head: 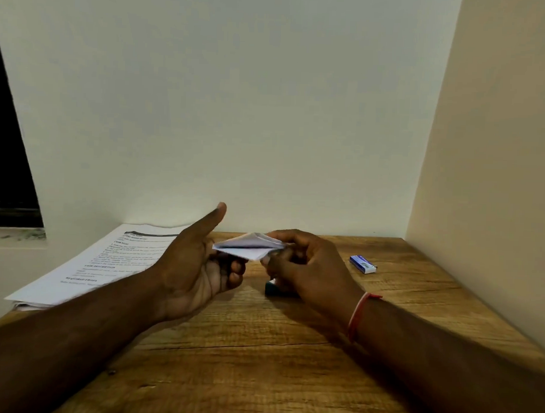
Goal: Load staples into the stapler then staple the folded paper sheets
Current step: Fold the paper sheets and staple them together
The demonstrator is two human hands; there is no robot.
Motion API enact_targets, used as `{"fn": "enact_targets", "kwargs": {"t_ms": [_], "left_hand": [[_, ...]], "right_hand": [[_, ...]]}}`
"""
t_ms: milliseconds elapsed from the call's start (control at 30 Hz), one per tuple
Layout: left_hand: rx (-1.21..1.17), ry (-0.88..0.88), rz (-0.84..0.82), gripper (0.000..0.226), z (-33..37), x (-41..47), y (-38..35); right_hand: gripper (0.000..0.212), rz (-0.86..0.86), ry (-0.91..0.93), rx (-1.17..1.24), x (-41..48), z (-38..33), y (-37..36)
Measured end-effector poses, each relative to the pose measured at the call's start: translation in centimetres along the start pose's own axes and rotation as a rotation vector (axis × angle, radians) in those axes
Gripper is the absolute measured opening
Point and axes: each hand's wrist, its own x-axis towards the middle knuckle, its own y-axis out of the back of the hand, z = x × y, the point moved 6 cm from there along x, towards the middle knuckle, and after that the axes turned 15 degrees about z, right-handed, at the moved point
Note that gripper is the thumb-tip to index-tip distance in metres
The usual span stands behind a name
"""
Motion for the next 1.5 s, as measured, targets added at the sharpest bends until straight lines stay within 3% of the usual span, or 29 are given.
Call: {"fn": "enact_targets", "kwargs": {"t_ms": [100, 167, 200, 267, 433, 533, 600, 667, 767, 967, 1100, 1267, 1333, 1433, 1500], "left_hand": [[0.261, -0.173, -0.012, 0.107, 0.5, 0.1, 0.2], [0.593, -0.428, 0.059, 0.110, 1.2, -0.3, 0.4], [0.784, -0.590, 0.105, 0.099, 1.6, -0.5, 0.5], [0.964, -0.847, 0.204, 0.067, 2.4, -1.0, 0.3], [0.850, -0.944, 0.263, 0.020, 3.4, -1.9, 0.2], [0.741, -0.882, 0.290, 0.008, 3.6, -1.6, 0.6], [0.573, -0.744, 0.273, 0.013, 3.1, -0.8, 1.0], [0.424, -0.610, 0.243, 0.024, 2.5, -0.4, 1.2], [0.340, -0.524, 0.221, 0.031, 2.0, -0.1, 1.2], [0.434, -0.613, 0.155, 0.041, 2.1, -0.4, 0.6], [0.416, -0.646, 0.206, 0.034, 2.4, -0.3, 1.1], [0.371, -0.661, 0.206, 0.044, 2.6, -0.4, 1.2], [0.303, -0.576, 0.173, 0.051, 2.4, -0.1, 1.1], [0.180, -0.286, 0.049, 0.080, 1.2, 0.6, 0.7], [0.177, -0.171, -0.016, 0.081, 0.7, 0.4, 0.4]], "right_hand": [[0.010, 0.122, 0.125, -0.141, 0.4, -0.4, 0.9], [0.005, 0.178, 0.149, -0.222, 0.8, -0.5, 1.6], [0.002, 0.191, 0.169, -0.273, 1.0, -0.6, 1.8], [0.015, 0.207, 0.245, -0.416, 1.4, -0.6, 2.0], [0.017, 0.137, 0.294, -0.476, 1.0, -1.0, 1.3], [0.012, 0.130, 0.126, -0.157, 1.1, -0.4, 1.4], [0.012, 0.126, -0.009, 0.117, 0.9, -0.1, 1.5], [0.019, 0.107, -0.060, 0.206, 0.9, 0.2, 1.4], [0.023, 0.084, -0.052, 0.164, 0.9, 0.3, 1.1], [0.011, 0.171, 0.043, -0.023, 1.2, -0.4, 1.9], [0.010, 0.177, 0.033, -0.004, 1.1, -0.5, 1.9], [0.011, 0.178, 0.033, 0.014, 1.3, -0.3, 2.0], [0.012, 0.173, 0.057, 0.009, 1.4, -0.4, 2.1], [0.015, 0.148, 0.120, -0.042, 1.5, -0.4, 2.3], [0.019, 0.120, 0.177, -0.113, 1.5, -0.5, 2.2]]}}
